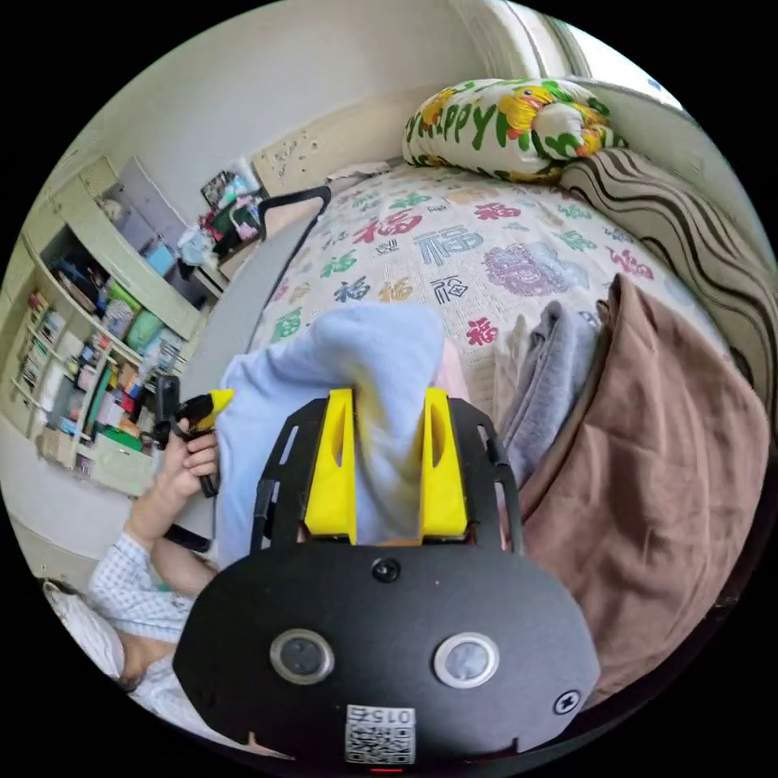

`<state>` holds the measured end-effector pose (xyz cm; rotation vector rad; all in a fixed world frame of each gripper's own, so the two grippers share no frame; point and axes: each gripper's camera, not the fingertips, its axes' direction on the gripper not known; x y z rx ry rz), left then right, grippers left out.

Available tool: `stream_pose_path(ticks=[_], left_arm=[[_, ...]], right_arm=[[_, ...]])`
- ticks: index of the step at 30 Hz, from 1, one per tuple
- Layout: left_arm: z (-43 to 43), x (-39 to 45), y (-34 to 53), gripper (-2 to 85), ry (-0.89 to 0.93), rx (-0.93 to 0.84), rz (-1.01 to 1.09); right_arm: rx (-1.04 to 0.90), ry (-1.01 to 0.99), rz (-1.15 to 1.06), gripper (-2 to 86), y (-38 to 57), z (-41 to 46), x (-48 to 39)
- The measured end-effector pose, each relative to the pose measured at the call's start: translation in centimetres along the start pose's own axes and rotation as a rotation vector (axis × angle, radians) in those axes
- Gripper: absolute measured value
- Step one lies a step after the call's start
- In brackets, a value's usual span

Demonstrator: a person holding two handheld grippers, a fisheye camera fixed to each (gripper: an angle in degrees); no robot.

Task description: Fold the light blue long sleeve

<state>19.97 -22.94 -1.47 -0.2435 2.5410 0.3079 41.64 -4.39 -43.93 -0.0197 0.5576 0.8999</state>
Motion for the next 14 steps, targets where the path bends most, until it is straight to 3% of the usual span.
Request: stream_pose_path(ticks=[2, 6, 12, 14], left_arm=[[0.7, 0.4, -0.5, 4.8, 0.022, -0.020, 0.027], [0.9, 2.1, 0.4, 3.4, -0.026, -0.011, 0.074], [-2.5, 10.1, 4.2, 0.0, -0.278, 0.227, 0.300], [-2.0, 14.0, 5.5, -0.2, -0.268, 0.241, 0.392]], right_arm=[[0.036, -0.202, 0.041, 11.8, 0.4, -1.7, 4.0], [0.156, -0.308, 0.042, 9.1, 2.6, -5.2, 6.4], [0.392, -0.102, -0.036, 2.2, 10.5, -15.5, 8.0], [0.396, 0.132, -0.010, 3.2, 14.1, -18.4, 8.9]])
